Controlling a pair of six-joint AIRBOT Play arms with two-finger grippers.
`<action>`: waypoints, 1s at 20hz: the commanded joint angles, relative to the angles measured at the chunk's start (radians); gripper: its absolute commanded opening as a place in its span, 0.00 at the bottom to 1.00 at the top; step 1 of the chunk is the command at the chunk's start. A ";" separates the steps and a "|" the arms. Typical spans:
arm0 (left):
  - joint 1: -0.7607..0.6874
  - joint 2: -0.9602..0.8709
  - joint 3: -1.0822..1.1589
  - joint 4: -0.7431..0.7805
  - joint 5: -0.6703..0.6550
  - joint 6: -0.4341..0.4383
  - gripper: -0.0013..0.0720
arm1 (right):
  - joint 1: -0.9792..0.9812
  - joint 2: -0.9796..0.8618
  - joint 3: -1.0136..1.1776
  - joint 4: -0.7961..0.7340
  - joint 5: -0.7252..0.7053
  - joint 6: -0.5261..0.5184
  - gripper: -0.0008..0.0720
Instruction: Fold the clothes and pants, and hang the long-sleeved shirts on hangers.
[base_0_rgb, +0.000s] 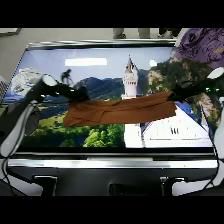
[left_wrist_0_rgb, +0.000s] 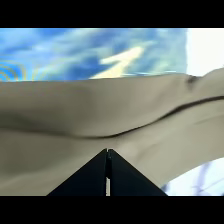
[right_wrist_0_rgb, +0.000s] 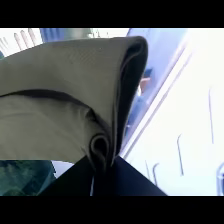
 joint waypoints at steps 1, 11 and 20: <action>-0.178 -0.069 0.001 -0.150 0.142 -0.022 0.04 | 0.000 0.128 0.001 -0.083 0.051 0.064 0.05; -0.483 -0.305 0.212 -0.362 0.201 -0.024 0.04 | 0.000 0.327 0.001 -0.101 0.144 0.136 0.05; -0.599 -0.490 0.502 -0.426 0.223 -0.112 0.04 | 0.001 0.344 0.001 -0.103 0.156 0.166 0.05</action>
